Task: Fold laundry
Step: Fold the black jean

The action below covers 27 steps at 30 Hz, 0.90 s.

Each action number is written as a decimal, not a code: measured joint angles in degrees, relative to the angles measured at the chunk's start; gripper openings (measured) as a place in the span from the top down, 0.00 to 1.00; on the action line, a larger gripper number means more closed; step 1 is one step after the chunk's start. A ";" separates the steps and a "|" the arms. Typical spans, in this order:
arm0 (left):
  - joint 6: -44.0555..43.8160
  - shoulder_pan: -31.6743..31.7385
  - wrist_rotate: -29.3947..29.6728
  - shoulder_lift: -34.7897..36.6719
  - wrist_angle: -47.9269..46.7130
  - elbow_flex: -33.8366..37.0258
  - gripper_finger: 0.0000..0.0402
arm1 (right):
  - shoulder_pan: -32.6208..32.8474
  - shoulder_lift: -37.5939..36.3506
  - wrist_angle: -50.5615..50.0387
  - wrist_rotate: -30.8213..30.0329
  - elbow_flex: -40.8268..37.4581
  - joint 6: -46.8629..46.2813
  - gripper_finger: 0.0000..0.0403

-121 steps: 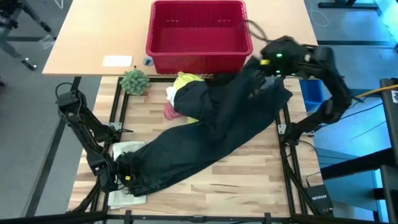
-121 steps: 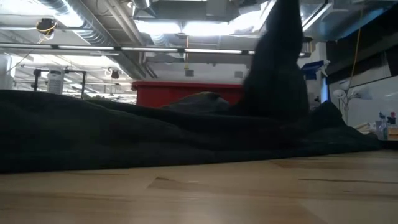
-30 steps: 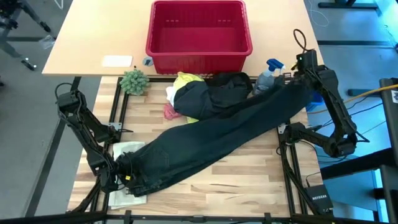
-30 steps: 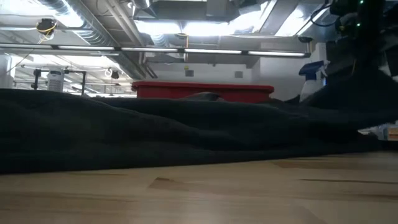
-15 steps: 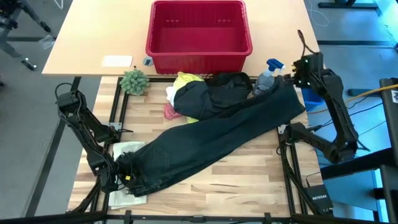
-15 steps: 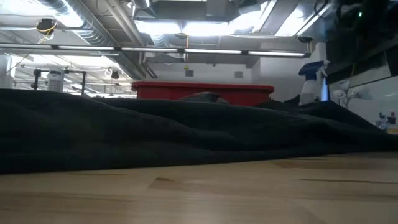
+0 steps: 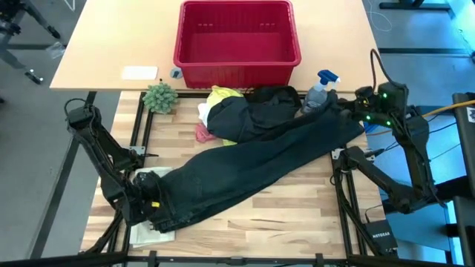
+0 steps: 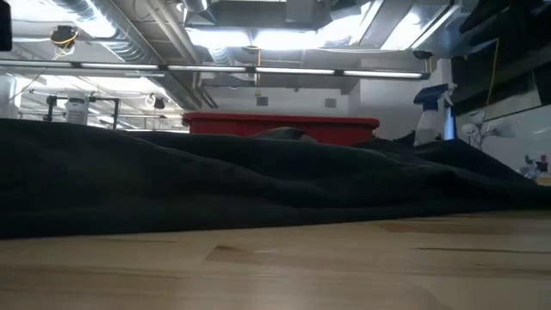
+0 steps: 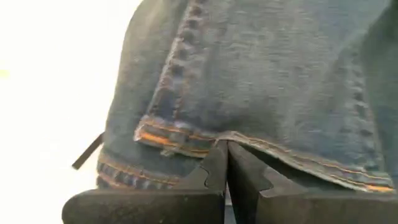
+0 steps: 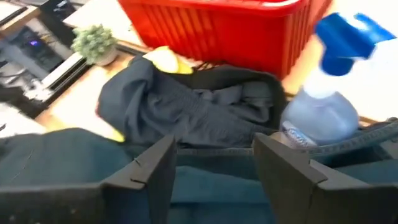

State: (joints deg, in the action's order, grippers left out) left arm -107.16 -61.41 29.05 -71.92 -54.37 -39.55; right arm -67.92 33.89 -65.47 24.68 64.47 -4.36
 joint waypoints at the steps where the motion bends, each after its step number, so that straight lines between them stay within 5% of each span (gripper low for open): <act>1: -0.14 0.02 -1.36 0.20 -0.22 0.00 0.97 | 0.44 0.00 -0.18 1.12 0.00 -0.03 0.49; 4: -0.86 -0.02 -2.74 1.59 0.51 -0.06 0.90 | 1.86 0.24 0.37 5.65 -0.02 -0.09 0.47; 11: 0.26 1.03 6.30 8.70 0.38 -4.52 0.73 | 6.86 3.36 11.31 9.83 -0.02 -4.19 0.45; 23: 14.95 5.62 35.42 11.30 1.04 -15.95 0.80 | 31.48 19.88 32.14 8.84 -0.11 -4.57 0.45; 27: 16.51 7.12 38.93 11.43 1.15 -16.40 0.79 | 41.14 25.75 36.83 6.45 -0.04 -2.91 0.45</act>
State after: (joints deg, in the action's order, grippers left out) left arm -90.66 -54.29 67.98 -60.49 -53.23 -55.95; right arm -26.78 59.64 -28.64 31.13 64.43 -7.27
